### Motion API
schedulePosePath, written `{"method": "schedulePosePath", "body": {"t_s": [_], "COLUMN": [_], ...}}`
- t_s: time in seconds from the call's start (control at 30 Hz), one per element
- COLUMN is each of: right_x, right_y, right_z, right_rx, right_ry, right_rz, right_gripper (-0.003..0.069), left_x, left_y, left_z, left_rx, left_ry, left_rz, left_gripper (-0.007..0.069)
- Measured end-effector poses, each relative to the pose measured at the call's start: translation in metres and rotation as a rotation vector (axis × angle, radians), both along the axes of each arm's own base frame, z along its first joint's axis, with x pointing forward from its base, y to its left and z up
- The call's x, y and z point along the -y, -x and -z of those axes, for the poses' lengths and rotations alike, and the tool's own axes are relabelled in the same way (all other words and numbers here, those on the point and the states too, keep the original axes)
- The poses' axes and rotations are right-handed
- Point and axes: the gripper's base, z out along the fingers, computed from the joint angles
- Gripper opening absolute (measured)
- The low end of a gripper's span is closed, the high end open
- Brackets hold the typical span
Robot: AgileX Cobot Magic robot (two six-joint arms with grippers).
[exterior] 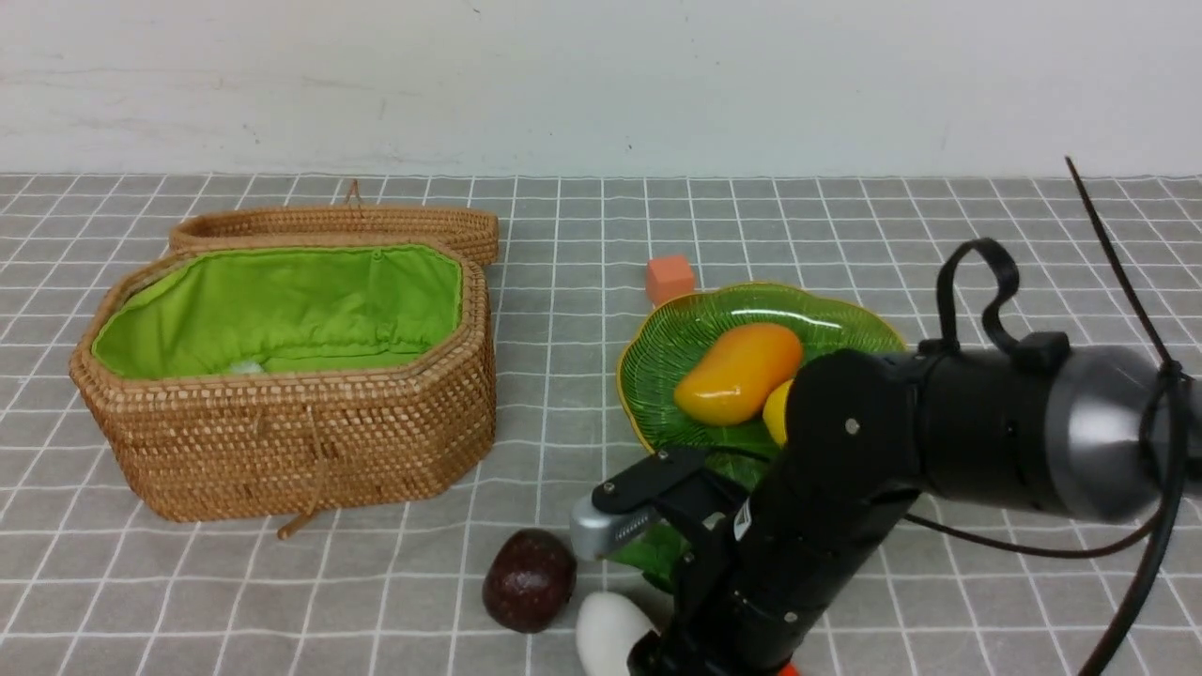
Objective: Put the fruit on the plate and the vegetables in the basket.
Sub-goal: Take a daikon with your right arm and place it on the basket on the left.
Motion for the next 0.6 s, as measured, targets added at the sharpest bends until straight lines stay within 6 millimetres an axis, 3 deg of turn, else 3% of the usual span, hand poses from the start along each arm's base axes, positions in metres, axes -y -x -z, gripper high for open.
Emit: {"method": "schedulePosePath", "body": {"t_s": [0.17,0.3,0.4,0.43,0.47,0.5,0.53,0.6], "right_x": [0.002,0.004,0.005,0.002,0.002,-0.003,-0.004,-0.017], "right_y": [0.004,0.002,-0.010,-0.017,-0.016,-0.024,-0.025,-0.036], "right_z": [-0.003,-0.023,-0.061,-0.085,-0.085,-0.111,-0.114,-0.150], "right_rx": [-0.044,-0.040,0.013,0.062,0.060,0.132,0.141,0.282], "right_ry": [0.024,0.030,-0.008,-0.043,-0.042,-0.087,-0.094,-0.194], "right_rz": [-0.034,-0.060,-0.069,-0.076,-0.079,-0.100,-0.100,-0.155], "right_gripper": [0.0479,0.0479,0.0479,0.0479,0.0479,0.0479,0.0479,0.0479], "left_x": [0.000,0.000,0.000,0.000,0.000,0.000,0.000,0.000], "left_y": [0.000,0.000,0.000,0.000,0.000,0.000,0.000,0.000], "left_z": [0.000,0.000,0.000,0.000,0.000,0.000,0.000,0.000], "left_rx": [0.000,0.000,0.000,0.000,0.000,0.000,0.000,0.000], "left_ry": [0.000,0.000,0.000,0.000,0.000,0.000,0.000,0.000], "left_rz": [0.000,0.000,0.000,0.000,0.000,0.000,0.000,0.000], "left_gripper": [0.0139,0.0143,0.0146,0.0148,0.0148,0.0149,0.0150,0.0154]}}
